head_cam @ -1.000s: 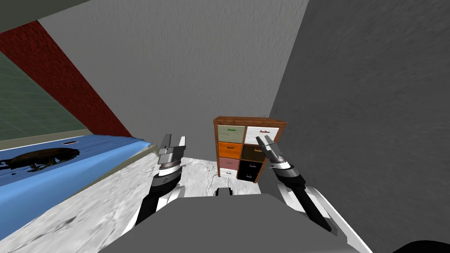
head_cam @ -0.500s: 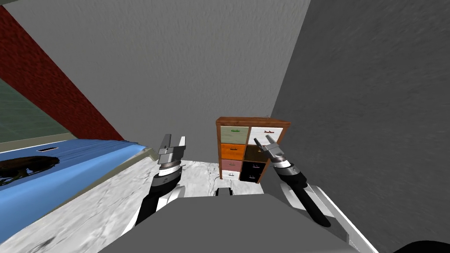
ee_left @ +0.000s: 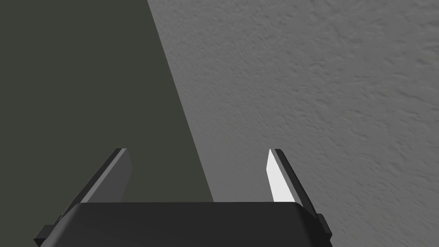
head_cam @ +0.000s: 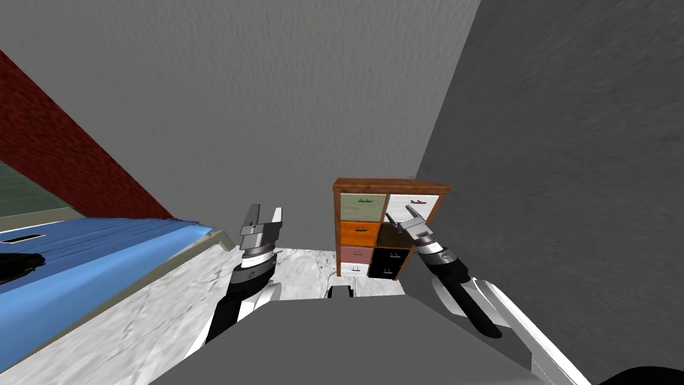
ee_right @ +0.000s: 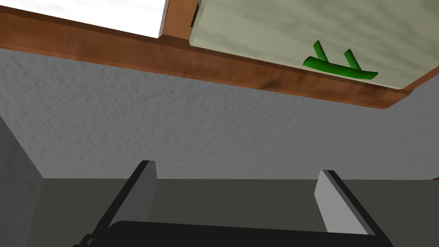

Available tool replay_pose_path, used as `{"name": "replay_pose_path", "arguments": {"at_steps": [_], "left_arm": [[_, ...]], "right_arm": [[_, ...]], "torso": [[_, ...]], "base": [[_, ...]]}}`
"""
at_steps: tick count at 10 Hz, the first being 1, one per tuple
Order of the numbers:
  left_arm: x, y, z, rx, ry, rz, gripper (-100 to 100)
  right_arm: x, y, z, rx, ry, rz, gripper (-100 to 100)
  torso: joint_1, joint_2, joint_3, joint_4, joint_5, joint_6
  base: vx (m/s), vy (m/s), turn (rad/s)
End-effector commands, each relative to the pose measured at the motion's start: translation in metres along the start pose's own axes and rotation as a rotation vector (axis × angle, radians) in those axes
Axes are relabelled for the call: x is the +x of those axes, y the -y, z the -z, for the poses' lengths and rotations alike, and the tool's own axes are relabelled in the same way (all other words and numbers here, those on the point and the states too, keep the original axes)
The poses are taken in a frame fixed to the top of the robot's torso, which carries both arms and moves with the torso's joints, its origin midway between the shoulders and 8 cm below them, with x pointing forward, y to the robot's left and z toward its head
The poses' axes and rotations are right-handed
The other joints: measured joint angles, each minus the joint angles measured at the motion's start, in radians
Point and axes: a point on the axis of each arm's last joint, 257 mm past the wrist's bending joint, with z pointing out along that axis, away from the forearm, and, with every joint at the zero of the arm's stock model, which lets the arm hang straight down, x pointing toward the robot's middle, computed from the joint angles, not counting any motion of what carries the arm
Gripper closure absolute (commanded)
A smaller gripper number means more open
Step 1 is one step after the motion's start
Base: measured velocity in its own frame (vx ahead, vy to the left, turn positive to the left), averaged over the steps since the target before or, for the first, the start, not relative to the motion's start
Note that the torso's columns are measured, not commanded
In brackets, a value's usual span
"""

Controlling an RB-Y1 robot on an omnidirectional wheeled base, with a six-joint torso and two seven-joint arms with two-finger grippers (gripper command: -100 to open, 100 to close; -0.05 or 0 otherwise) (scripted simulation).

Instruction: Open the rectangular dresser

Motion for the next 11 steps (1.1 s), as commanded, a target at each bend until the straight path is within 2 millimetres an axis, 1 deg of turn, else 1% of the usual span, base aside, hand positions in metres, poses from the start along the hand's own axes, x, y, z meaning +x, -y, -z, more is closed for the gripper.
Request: {"name": "replay_pose_path", "arguments": {"at_steps": [1,2,3,5,6,7,9,11], "left_arm": [[0.0,0.0,0.0,0.0,0.0,0.0,0],[0.0,0.0,0.0,0.0,0.0,0.0,0],[0.0,0.0,0.0,0.0,0.0,0.0,0],[0.0,0.0,0.0,0.0,0.0,0.0,0],[0.0,0.0,0.0,0.0,0.0,0.0,0],[0.0,0.0,0.0,0.0,0.0,0.0,0],[0.0,0.0,0.0,0.0,0.0,0.0,0],[0.0,0.0,0.0,0.0,0.0,0.0,0]], "right_arm": [[0.015,0.009,0.001,-0.016,-0.052,0.176,-100],[0.022,0.014,0.001,-0.023,-0.074,0.247,-100],[0.023,0.013,0.001,-0.026,-0.077,0.264,-100],[0.035,0.024,0.002,-0.044,-0.12,0.418,-100],[0.041,0.03,0.003,-0.052,-0.139,0.489,-100],[0.042,0.03,0.003,-0.055,-0.141,0.5,-100],[0.051,0.041,0.004,-0.076,-0.177,0.647,-100],[0.058,0.053,0.005,-0.097,-0.205,0.782,-100]], "torso": [[0.002,0.001,0.001,0.0,0.0,0.0],[0.003,-0.001,0.0,0.0,0.001,0.0],[0.003,-0.002,-0.001,-0.001,0.001,0.0],[-0.003,0.0,0.0,0.0,-0.001,0.0],[0.001,-0.001,0.0,0.0,0.0,0.0],[0.003,-0.002,-0.001,0.0,0.001,0.0],[-0.002,0.0,0.0,0.0,-0.001,0.0],[0.003,-0.002,-0.001,0.0,0.001,0.0]], "base": [[0.07,0.155,-0.094],[0.084,0.178,-0.116],[0.053,0.12,-0.032],[0.053,0.117,-0.065],[0.072,0.161,-0.097],[0.048,0.102,-0.041],[0.04,0.099,-0.066],[0.058,0.138,-0.085]]}}
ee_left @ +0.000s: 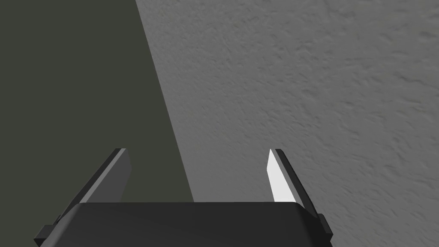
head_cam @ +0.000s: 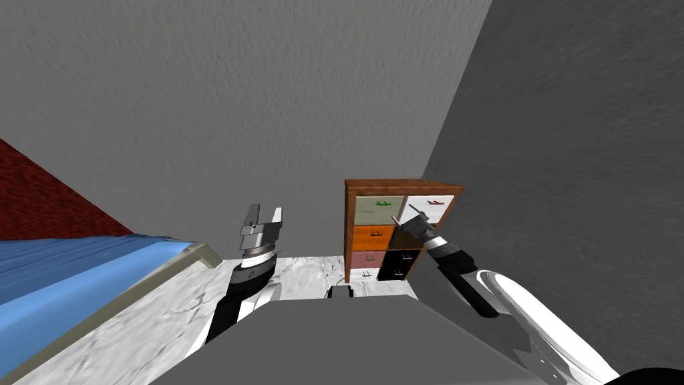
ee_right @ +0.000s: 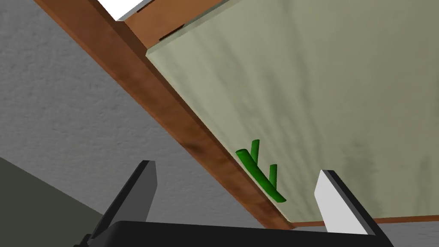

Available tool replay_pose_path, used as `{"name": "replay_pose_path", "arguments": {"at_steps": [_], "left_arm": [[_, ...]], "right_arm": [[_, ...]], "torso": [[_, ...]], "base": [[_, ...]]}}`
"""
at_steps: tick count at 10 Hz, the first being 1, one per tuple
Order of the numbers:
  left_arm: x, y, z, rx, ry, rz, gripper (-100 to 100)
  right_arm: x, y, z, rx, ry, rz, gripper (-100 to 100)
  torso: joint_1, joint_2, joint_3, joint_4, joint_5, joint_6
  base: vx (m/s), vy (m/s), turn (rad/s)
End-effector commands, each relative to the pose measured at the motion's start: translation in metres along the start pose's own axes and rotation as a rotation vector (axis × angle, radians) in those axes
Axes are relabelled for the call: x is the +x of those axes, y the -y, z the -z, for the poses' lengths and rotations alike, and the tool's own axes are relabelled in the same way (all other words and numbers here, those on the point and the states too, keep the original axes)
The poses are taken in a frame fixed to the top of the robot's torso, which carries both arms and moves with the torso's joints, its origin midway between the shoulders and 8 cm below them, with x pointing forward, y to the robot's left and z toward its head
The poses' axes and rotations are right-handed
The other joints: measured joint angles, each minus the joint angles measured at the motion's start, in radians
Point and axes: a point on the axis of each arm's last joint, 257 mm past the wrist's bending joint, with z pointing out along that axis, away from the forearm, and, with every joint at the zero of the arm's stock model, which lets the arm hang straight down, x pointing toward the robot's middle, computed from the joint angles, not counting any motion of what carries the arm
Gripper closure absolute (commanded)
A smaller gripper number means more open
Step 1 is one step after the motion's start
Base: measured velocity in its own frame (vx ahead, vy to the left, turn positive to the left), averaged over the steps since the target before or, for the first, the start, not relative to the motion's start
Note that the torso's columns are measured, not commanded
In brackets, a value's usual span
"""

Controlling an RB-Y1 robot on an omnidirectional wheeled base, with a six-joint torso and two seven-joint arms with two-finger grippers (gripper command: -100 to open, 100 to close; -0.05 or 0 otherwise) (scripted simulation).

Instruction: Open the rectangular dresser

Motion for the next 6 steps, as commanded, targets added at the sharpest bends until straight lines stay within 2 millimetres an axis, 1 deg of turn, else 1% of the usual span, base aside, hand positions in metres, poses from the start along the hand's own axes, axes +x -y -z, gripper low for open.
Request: {"name": "replay_pose_path", "arguments": {"at_steps": [1,6], "left_arm": [[0.0,0.0,0.0,0.0,0.0,0.0,0],[0.0,0.0,0.0,0.0,0.0,0.0,0]], "right_arm": [[0.016,0.006,0.0,-0.022,-0.035,0.175,-100],[0.038,0.02,0.0,-0.049,-0.082,0.425,-100]], "torso": [[-0.001,0.0,0.0,0.0,0.0,0.0],[-0.003,0.001,0.001,0.0,-0.001,0.0]], "base": [[0.059,0.132,-0.071],[0.042,0.109,-0.056]]}}
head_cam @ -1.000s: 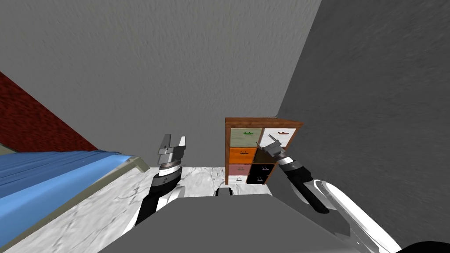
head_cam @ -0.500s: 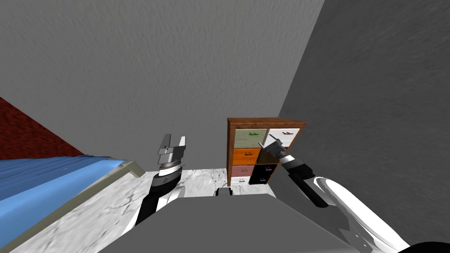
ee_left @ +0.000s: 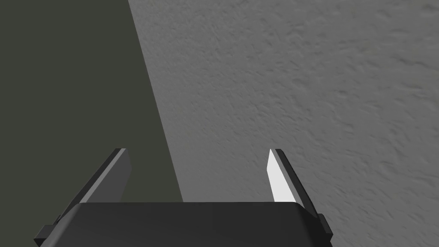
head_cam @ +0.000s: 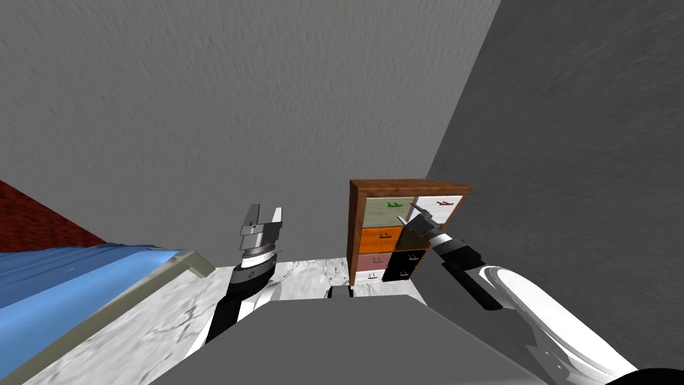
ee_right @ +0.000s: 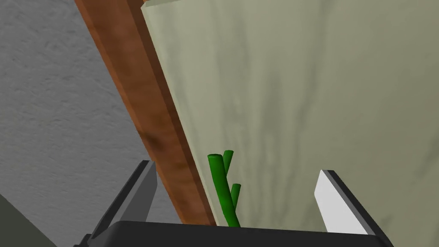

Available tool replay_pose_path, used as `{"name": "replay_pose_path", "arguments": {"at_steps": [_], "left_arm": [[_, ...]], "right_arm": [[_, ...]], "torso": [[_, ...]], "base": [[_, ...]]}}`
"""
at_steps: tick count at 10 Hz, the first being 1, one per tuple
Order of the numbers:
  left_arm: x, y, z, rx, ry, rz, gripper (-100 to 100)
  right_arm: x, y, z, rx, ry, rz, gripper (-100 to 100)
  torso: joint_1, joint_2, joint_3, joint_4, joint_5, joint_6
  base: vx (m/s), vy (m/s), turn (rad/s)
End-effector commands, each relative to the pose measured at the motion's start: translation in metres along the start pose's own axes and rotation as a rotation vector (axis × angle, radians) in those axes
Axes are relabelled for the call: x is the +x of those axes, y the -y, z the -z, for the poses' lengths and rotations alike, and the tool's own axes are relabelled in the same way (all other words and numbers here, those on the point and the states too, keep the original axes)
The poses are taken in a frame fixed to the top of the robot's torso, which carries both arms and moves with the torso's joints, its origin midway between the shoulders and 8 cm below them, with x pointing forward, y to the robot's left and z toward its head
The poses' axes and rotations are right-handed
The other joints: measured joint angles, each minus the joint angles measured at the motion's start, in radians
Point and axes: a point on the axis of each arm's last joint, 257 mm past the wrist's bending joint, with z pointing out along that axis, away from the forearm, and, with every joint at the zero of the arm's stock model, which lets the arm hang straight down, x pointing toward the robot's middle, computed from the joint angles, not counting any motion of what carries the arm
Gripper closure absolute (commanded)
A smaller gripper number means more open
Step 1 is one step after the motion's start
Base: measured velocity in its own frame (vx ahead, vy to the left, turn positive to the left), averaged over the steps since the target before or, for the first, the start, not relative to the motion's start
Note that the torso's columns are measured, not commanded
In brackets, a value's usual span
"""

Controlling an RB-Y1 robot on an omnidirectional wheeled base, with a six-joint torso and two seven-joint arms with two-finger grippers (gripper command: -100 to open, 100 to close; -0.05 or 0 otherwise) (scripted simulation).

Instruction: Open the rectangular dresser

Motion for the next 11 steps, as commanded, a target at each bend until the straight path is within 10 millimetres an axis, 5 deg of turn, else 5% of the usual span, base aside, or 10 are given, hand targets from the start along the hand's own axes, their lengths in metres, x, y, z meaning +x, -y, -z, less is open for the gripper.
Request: {"name": "replay_pose_path", "arguments": {"at_steps": [1,4,5,11], "left_arm": [[0.0,0.0,0.0,0.0,0.0,0.0,0],[0.0,0.0,0.0,0.0,0.0,0.0,0],[0.0,0.0,0.0,0.0,0.0,0.0,0],[0.0,0.0,0.0,0.0,0.0,0.0,0]], "right_arm": [[0.006,0.001,0.0,-0.004,-0.011,0.047,-100],[0.009,0.011,0.001,-0.006,-0.009,0.06,-100],[0.007,0.002,0.0,-0.005,-0.012,0.056,100],[0.001,0.019,0.001,0.0,0.01,0.06,100]], "torso": [[0.001,0.0,0.0,0.0,0.0,0.0],[0.001,-0.004,-0.002,-0.001,0.0,0.0],[0.0,0.0,0.0,0.0,0.0,0.0],[-0.001,-0.001,0.0,-0.004,-0.003,-0.001]], "base": [[0.018,0.05,-0.018],[0.079,0.041,-0.017],[-0.045,-0.033,0.033],[-0.13,0.001,-0.053]]}}
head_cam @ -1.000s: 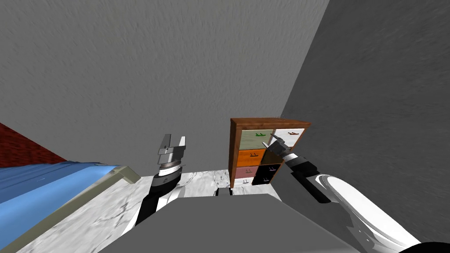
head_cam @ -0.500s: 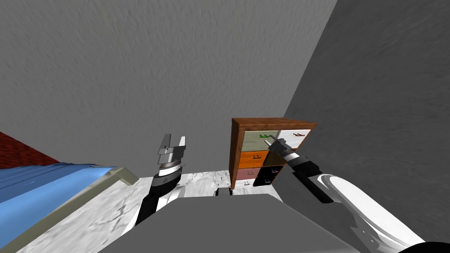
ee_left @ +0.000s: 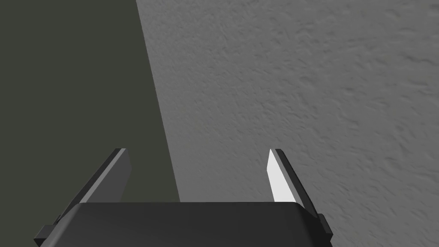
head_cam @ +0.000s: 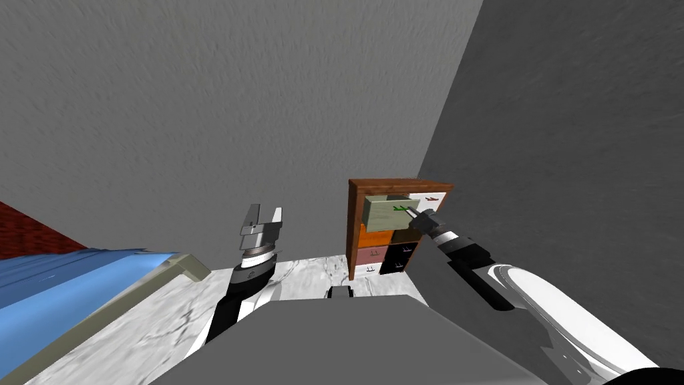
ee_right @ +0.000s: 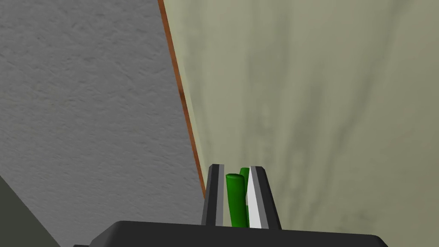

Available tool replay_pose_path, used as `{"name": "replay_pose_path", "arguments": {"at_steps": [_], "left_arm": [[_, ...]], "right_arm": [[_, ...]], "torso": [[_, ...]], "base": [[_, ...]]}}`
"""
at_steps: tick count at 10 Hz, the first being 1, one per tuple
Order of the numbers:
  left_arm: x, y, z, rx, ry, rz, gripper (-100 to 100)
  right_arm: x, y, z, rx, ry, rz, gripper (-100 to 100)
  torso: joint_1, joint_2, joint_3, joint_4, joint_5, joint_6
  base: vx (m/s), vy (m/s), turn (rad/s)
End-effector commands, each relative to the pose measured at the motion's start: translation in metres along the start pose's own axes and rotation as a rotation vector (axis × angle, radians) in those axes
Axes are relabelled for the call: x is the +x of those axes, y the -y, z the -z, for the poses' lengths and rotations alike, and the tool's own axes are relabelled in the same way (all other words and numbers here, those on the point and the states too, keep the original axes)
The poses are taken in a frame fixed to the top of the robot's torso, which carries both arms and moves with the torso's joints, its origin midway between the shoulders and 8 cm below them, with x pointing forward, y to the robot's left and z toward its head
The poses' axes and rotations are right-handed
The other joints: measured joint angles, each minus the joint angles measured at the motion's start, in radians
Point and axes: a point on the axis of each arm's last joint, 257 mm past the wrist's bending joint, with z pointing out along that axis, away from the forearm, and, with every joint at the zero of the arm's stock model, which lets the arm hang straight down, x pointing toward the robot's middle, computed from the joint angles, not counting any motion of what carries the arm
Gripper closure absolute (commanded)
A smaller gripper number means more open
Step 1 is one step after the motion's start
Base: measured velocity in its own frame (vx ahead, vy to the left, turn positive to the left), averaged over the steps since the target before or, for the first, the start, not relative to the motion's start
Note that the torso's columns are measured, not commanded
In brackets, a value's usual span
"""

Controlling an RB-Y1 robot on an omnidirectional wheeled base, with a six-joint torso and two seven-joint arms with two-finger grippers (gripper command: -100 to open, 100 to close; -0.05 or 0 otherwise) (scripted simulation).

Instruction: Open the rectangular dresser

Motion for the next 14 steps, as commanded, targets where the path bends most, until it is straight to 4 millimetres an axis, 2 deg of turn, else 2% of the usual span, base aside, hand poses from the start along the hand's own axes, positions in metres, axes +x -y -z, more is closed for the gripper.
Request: {"name": "replay_pose_path", "arguments": {"at_steps": [1,3,4,7,11,12,13,14], "left_arm": [[0.0,0.0,0.0,0.0,0.0,0.0,0],[0.0,0.0,0.0,0.0,0.0,0.0,0],[0.0,0.0,0.0,0.0,0.0,0.0,0],[0.0,0.0,0.0,0.0,0.0,0.0,0],[0.0,0.0,0.0,0.0,0.0,0.0,0],[0.0,0.0,0.0,0.0,0.0,0.0,0],[0.0,0.0,0.0,0.0,0.0,0.0,0],[0.0,0.0,0.0,0.0,0.0,0.0,0]], "right_arm": [[-0.004,-0.004,0.002,-0.013,0.011,-0.008,100],[-0.008,-0.006,0.003,-0.021,0.021,-0.013,100],[-0.005,0.011,0.002,-0.009,0.026,-0.007,-100],[-0.006,0.029,0.001,-0.011,0.043,-0.009,-100],[-0.01,0.052,-0.001,-0.016,0.071,-0.013,-100],[-0.01,0.049,-0.001,-0.017,0.066,-0.011,-100],[-0.01,0.049,-0.001,-0.019,0.066,-0.014,0],[-0.01,0.048,-0.001,-0.019,0.065,-0.014,0]], "torso": [[0.001,-0.006,-0.004,0.001,0.002,0.0],[-0.001,0.0,0.0,0.001,0.0,0.001],[-0.001,0.0,0.001,0.0,-0.001,0.0],[0.005,-0.009,-0.007,0.001,0.005,-0.001],[0.001,0.004,0.002,0.004,0.003,0.001],[0.002,0.004,0.001,0.005,0.004,0.001],[0.002,0.004,0.001,0.005,0.004,0.001],[0.002,0.004,0.001,0.005,0.004,0.001]], "base": [[-0.131,-0.015,-0.052],[-0.177,-0.024,-0.05],[-0.061,0.009,-0.091],[0.069,0.046,-0.074],[0.041,0.031,-0.062],[0.011,0.016,-0.013],[0.0,0.0,0.0],[0.0,0.0,0.0]]}}
